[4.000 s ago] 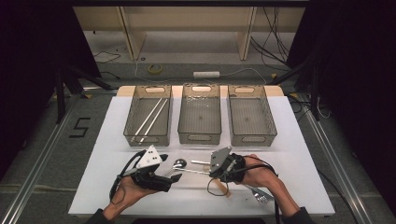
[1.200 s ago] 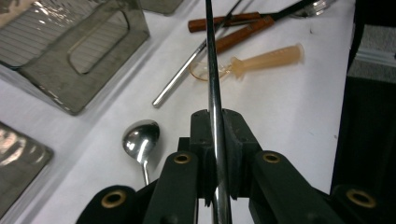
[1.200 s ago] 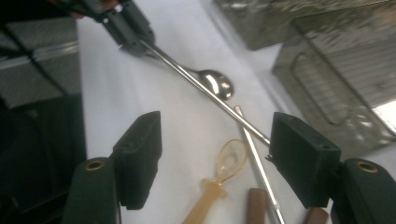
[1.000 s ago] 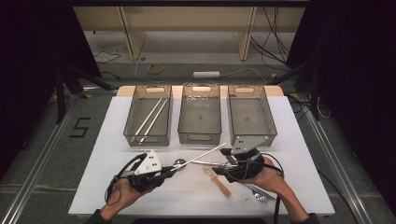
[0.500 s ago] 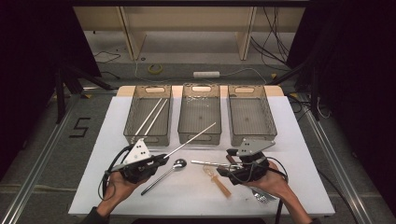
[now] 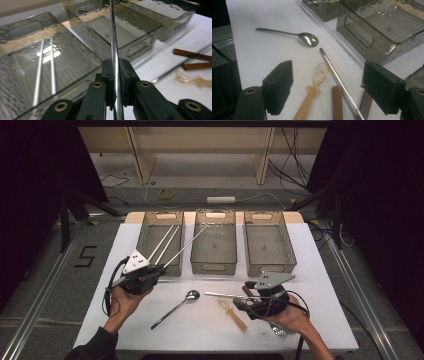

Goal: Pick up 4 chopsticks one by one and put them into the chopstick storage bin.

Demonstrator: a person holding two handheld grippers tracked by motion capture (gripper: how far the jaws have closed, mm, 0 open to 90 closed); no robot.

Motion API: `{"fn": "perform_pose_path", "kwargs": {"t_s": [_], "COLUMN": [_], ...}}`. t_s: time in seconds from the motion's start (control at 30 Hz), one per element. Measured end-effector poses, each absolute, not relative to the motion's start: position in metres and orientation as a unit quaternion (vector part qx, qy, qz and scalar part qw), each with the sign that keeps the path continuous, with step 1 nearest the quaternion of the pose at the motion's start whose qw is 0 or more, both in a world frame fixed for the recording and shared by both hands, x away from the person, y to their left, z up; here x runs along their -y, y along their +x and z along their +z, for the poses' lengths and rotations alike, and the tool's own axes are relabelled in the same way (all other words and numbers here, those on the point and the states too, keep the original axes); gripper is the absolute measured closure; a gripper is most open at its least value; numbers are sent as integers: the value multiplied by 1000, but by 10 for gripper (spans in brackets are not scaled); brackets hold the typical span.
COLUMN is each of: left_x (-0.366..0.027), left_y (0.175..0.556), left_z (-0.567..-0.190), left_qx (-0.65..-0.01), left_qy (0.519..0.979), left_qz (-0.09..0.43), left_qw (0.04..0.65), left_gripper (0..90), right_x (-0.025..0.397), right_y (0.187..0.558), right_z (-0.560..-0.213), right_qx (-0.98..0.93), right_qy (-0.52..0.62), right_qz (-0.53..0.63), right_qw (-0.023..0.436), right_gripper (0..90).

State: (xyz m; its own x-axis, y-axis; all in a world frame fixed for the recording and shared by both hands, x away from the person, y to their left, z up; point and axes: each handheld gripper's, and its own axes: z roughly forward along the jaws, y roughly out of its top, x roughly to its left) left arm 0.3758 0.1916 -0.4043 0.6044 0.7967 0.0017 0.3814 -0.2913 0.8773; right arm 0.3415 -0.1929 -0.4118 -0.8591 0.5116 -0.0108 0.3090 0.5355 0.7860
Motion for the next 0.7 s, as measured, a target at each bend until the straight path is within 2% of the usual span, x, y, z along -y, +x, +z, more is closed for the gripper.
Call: {"fn": "perform_pose_path", "kwargs": {"t_s": [0.37,0.7], "left_x": [-223,-230], "left_y": [415,437], "left_z": [-416,-426], "left_qx": [-464,-491], "left_qy": [732,727], "left_qz": [240,246], "left_qw": [437,412], "left_gripper": [827,827], "right_x": [194,193], "right_y": [341,341], "right_z": [-414,-415], "right_qx": [-869,-872], "right_qy": [236,236], "right_qz": [416,412], "right_qw": [122,120], "right_gripper": [261,264]}}
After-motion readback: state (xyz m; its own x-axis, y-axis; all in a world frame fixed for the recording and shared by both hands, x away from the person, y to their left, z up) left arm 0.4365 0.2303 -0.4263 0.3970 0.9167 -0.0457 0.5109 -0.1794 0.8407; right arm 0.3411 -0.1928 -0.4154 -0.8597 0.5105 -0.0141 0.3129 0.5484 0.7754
